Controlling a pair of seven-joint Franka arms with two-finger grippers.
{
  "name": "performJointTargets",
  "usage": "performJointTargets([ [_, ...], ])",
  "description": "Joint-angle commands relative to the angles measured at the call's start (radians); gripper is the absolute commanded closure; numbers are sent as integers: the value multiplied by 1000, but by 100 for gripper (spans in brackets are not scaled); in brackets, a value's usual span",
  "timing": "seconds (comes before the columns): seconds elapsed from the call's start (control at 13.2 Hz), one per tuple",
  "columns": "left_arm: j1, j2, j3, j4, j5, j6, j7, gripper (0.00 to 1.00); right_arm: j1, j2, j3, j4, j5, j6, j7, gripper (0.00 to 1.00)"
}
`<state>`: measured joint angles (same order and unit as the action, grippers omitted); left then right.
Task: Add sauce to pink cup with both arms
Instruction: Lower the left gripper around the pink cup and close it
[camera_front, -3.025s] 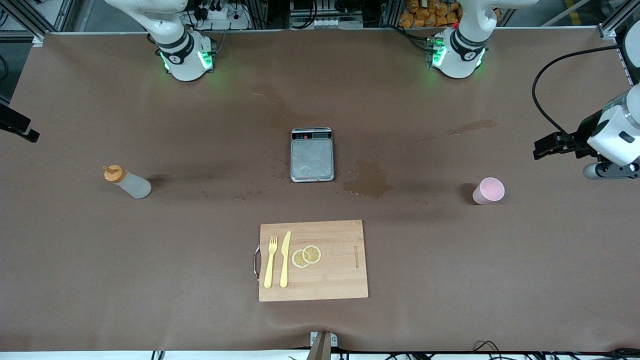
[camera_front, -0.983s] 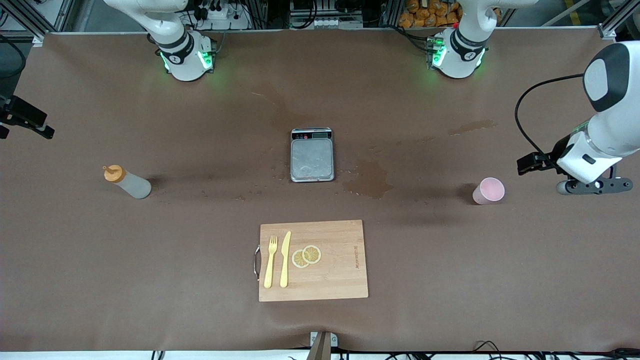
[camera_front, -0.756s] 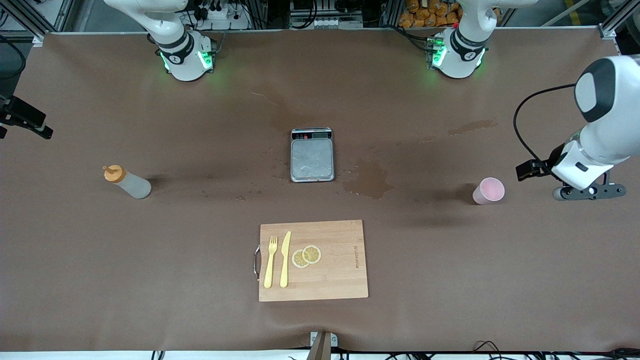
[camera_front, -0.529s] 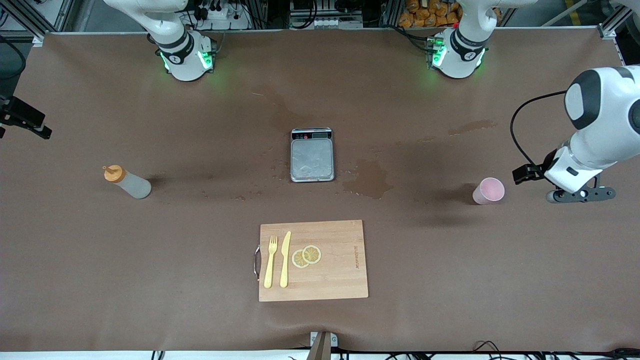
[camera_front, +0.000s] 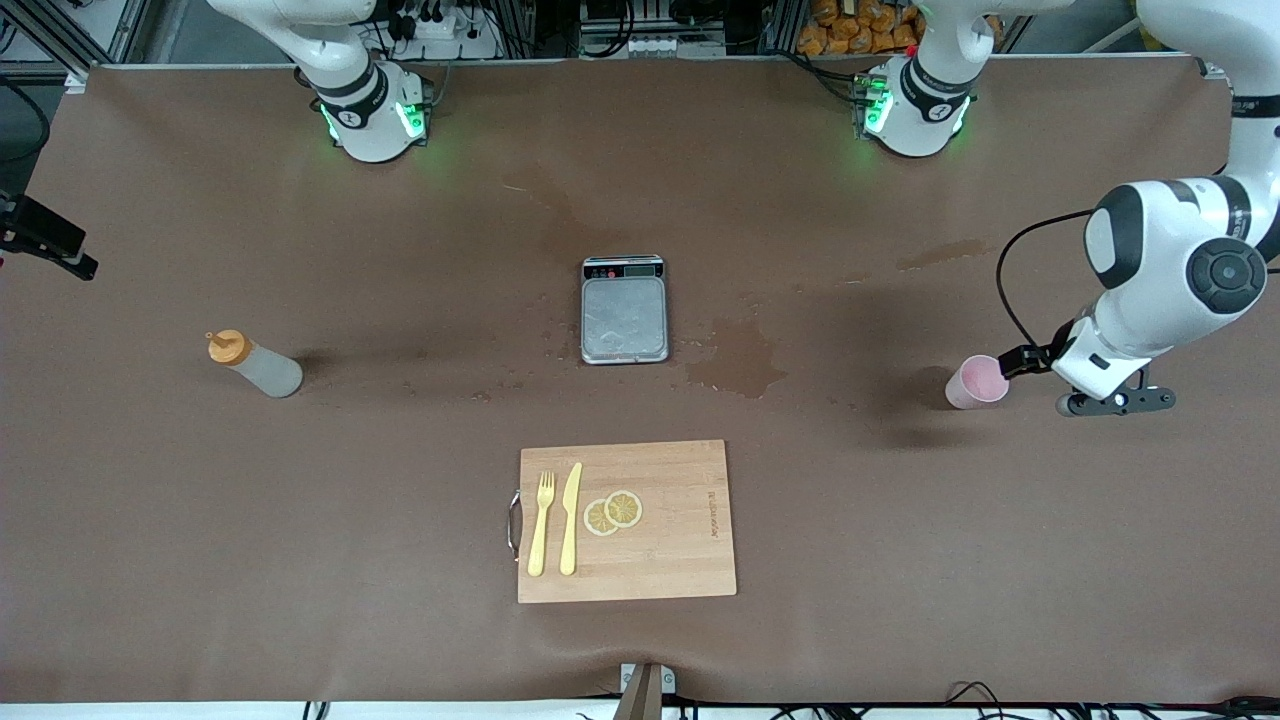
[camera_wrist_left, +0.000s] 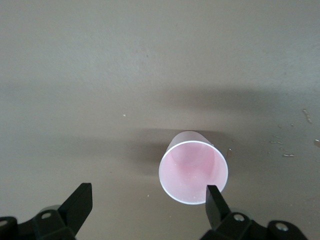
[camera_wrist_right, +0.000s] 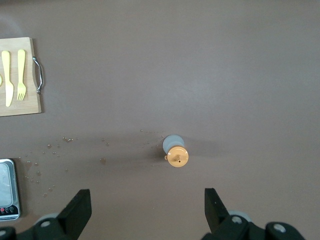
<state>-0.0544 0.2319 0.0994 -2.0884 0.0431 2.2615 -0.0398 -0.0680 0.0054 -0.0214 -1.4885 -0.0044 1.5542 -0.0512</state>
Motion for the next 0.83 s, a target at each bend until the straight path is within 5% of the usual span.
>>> performJointTargets([
  [0.0, 7, 29, -10, -4, -35, 35, -2, 0, -4, 1, 1, 2, -12, -3, 4, 0],
  [0.45, 11, 84, -10, -4, -37, 52, -2, 4, -6, 2, 1, 2, -11, -3, 4, 0],
  [0.76, 21, 104, -10, -5, -37, 52, 0, 20, -9, 2, 0, 5, -11, -3, 4, 0],
])
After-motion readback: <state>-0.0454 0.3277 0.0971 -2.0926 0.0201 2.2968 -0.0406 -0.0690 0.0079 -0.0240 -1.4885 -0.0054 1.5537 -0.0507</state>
